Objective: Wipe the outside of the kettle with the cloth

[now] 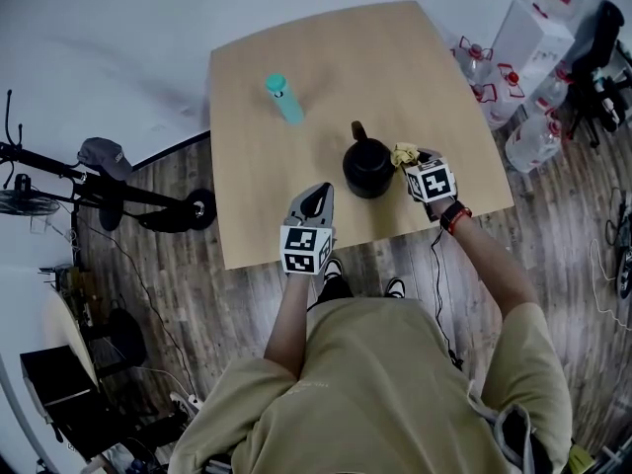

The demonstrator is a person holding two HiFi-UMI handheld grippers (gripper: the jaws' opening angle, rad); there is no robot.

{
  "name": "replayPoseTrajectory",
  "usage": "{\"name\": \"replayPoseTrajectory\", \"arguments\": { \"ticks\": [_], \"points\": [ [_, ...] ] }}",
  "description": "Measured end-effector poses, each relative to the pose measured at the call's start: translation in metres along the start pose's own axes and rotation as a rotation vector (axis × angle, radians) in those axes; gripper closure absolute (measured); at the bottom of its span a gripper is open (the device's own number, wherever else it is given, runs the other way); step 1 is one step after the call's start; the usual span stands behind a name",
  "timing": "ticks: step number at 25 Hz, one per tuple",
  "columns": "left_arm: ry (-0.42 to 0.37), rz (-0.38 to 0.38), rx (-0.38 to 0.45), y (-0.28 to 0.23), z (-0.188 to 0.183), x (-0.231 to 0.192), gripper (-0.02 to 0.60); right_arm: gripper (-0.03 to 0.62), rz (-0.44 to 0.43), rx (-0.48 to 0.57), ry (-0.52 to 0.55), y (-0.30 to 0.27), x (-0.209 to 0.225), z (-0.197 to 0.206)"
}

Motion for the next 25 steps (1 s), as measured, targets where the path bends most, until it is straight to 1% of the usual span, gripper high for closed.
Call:
{"name": "replayPoseTrajectory", "arguments": {
  "ticks": [5,10,13,16,19,23,25],
  "points": [
    [0.007,-0.017,-0.002,0.003,0.001,-0.008,0.557,0.45,-0.003,0.012,-0.129,-0.006,0.004,0.007],
    [0.019,-0.023,0.002,0.009,0.004,-0.016,0.557,0.448,0.093,0.027,-0.218,0.015,0.005,0.024],
    [0.029,-0.027,0.01,0.01,0.005,-0.021,0.557,0.448,0.104,0.022,-0.274,0.031,-0.006,0.049],
    [0.039,-0.027,0.01,0.013,0.009,-0.028,0.557,0.448,0.077,-0.005,-0.319,0.045,-0.035,0.068],
    [0.05,-0.03,0.009,0.017,0.012,-0.035,0.557,0.447,0.036,-0.026,-0.37,0.052,-0.076,0.074],
    [0.056,-0.032,0.013,0.022,0.011,-0.048,0.557,0.445,-0.03,-0.028,-0.491,0.042,-0.132,0.074],
    [0.055,-0.036,0.021,0.026,0.007,-0.057,0.557,0.445,-0.048,-0.022,-0.538,0.031,-0.156,0.071]
  ]
}}
Point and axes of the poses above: the fingertips, and each gripper's own axes: y backward along the fingers, x to its right, z out of its underside, the point moved 3 cm from there along y, backward along the fingers, and after that the axes turned 15 degrees about x, right-handed, at the moved point
